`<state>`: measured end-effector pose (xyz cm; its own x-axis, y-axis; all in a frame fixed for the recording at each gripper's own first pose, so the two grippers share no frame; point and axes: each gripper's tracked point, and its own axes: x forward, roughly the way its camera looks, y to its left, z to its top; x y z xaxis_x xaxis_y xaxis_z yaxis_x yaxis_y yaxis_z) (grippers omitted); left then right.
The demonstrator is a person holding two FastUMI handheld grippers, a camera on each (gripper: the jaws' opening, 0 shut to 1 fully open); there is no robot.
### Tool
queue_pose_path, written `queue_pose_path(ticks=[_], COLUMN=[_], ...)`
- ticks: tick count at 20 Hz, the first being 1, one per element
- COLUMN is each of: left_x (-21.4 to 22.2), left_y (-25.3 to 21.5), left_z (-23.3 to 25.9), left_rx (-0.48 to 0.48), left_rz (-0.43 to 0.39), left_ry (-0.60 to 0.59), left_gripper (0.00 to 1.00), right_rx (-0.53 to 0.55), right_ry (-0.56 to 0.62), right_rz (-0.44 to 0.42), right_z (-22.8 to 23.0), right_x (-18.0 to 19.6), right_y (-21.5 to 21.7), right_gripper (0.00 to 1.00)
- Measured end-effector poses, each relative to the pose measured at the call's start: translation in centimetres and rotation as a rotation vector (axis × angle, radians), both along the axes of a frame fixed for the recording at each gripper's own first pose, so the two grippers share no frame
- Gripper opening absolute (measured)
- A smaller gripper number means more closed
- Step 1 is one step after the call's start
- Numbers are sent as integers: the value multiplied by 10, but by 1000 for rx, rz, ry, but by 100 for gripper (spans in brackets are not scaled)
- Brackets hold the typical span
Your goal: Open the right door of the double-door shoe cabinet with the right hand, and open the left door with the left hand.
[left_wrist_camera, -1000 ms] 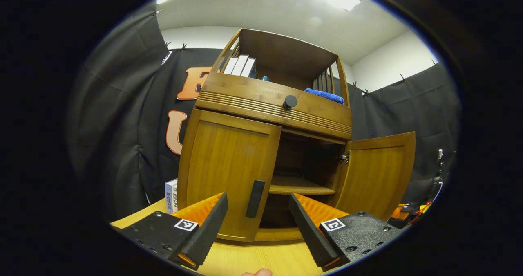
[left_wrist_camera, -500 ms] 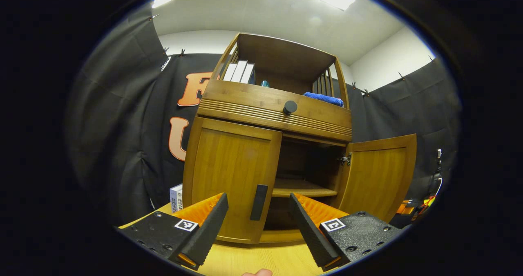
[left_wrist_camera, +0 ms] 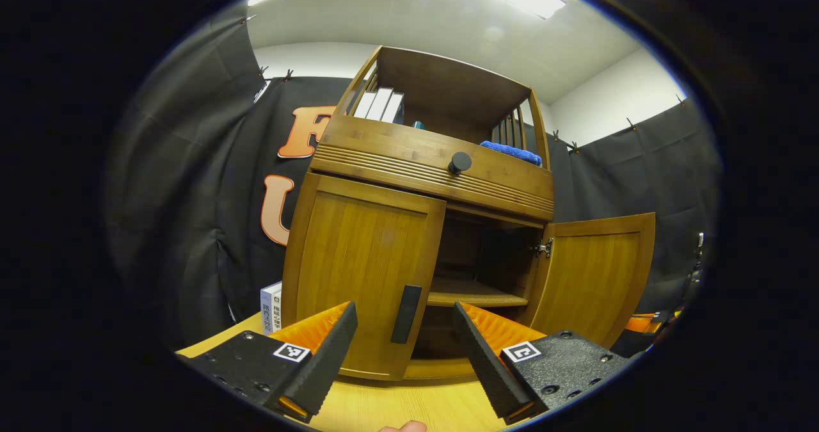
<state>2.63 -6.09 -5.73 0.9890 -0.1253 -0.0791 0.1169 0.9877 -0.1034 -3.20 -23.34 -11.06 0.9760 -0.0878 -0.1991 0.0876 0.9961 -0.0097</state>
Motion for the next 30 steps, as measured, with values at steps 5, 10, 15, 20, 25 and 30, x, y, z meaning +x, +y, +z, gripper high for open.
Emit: queue_pose_path(ticks=[5,10,15,20,25,30], left_x=[7,17,25,50,86,112], left_y=[8,28,41,27,-6,-31], left_z=[-4,-5,-11,-14,-33,-70], left_rx=[-10,-2,29,56,83,144], left_rz=[3,31,51,20,-54,-81], left_ry=[5,-1,8,-3,21,45], left_gripper=[94,91,94,98,98,91], right_rx=[5,-26,6,4,-20,-26], right_ry=[-45,-52,-57,-79,-106,-107], right_rz=[-67,-45,14,26,18,-51], right_z=[39,64,76,77,79,78], right_x=[-21,-22,-5,11,11,3], right_y=[24,75,130,156,166,159], right_gripper=[8,8,8,8,18,93])
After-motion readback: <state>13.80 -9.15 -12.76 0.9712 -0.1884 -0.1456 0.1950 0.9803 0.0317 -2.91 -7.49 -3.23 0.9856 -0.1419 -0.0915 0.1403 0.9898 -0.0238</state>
